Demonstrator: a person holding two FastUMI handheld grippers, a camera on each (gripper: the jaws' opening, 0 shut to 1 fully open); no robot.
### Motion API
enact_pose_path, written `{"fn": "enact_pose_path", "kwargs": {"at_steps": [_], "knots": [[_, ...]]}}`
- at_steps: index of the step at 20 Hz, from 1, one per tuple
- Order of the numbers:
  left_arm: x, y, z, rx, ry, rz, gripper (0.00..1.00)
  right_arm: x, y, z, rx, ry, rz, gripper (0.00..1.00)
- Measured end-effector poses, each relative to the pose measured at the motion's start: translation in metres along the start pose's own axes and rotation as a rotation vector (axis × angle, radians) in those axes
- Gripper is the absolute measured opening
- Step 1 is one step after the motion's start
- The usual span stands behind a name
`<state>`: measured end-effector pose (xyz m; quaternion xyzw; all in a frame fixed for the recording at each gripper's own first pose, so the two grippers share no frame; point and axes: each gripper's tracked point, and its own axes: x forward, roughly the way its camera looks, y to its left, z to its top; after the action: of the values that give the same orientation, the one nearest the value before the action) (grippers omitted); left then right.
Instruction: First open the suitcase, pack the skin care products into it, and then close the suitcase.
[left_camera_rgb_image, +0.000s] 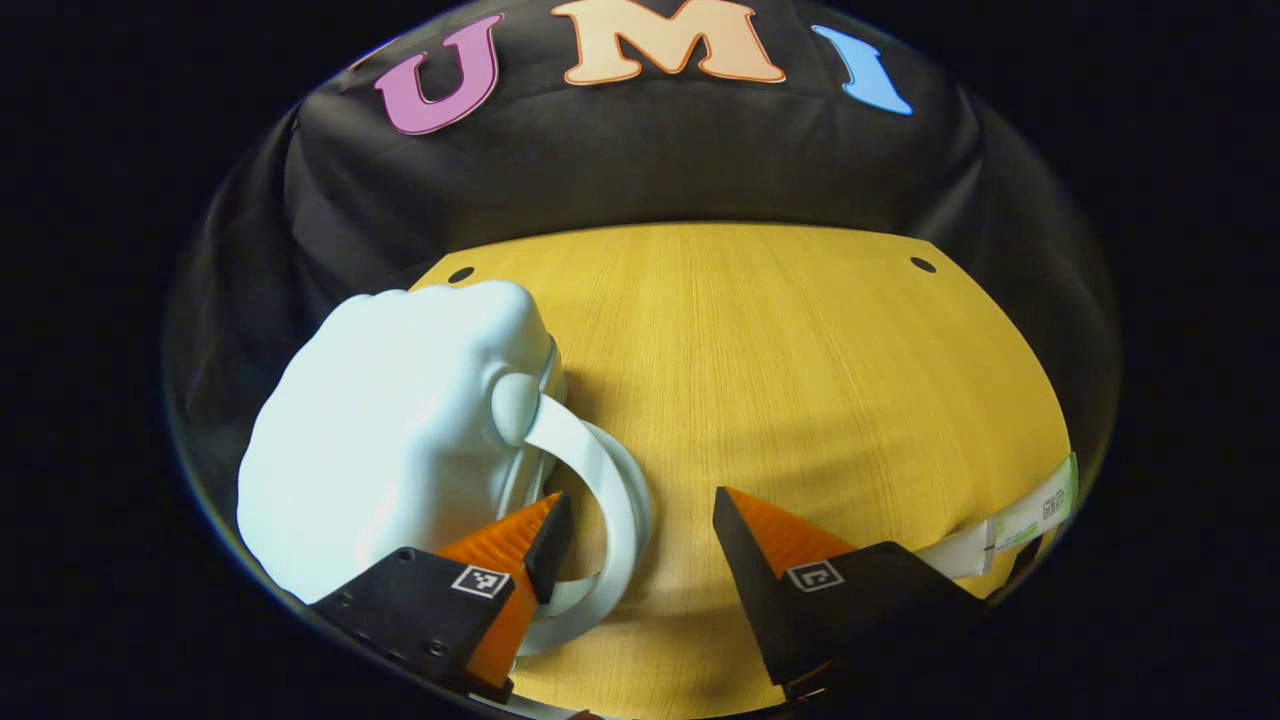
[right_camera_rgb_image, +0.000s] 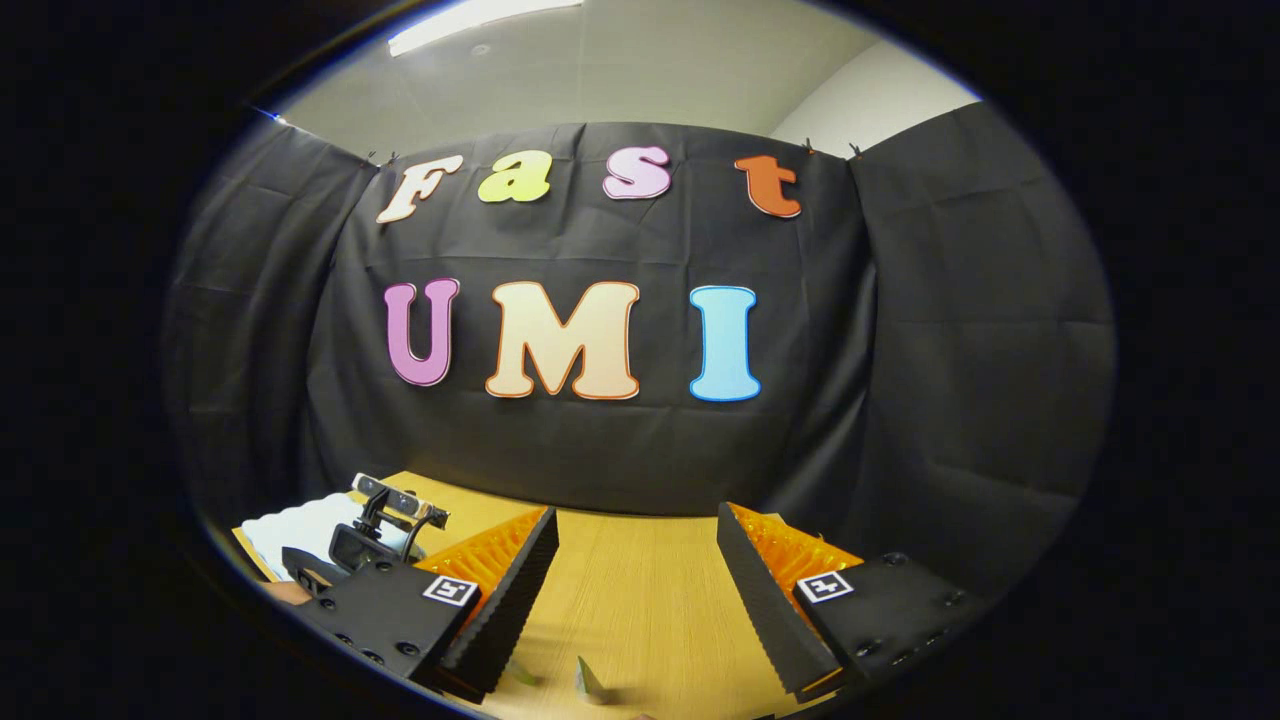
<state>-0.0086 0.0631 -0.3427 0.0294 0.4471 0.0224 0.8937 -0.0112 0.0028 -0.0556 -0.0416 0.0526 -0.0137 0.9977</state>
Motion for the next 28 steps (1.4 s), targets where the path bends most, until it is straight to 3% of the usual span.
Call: {"fn": "enact_pose_path", "kwargs": {"at_steps": [3,6,7,11,14,19,25,28], "knots": [[0.011,-0.005,-0.009,-0.024,0.049,-0.047,0.70,0.000,0.000,-0.003,-0.007,0.001,0.000,0.99],[0.009,0.007,-0.007,-0.050,0.043,-0.015,0.16,-0.001,-0.006,-0.008,-0.009,0.005,-0.014,0.99],[0.011,0.005,-0.007,-0.041,0.050,-0.026,0.13,-0.001,-0.008,-0.008,-0.006,0.005,-0.016,0.99],[0.004,0.005,-0.004,0.023,0.078,-0.027,0.08,-0.001,-0.013,-0.016,0.009,0.015,-0.004,0.99],[-0.003,0.004,-0.001,0.002,0.086,0.010,0.02,-0.001,-0.023,-0.021,0.009,0.015,0.017,0.99],[-0.030,0.002,0.026,-0.052,0.055,-0.002,0.00,0.000,-0.036,-0.030,0.072,0.011,0.075,0.99],[-0.078,0.020,0.075,-0.066,-0.016,-0.040,0.00,0.003,-0.023,-0.025,0.074,-0.009,0.085,0.99],[-0.104,0.047,0.090,-0.081,-0.045,-0.086,0.00,0.006,0.004,-0.014,0.080,-0.036,0.098,1.00]]}}
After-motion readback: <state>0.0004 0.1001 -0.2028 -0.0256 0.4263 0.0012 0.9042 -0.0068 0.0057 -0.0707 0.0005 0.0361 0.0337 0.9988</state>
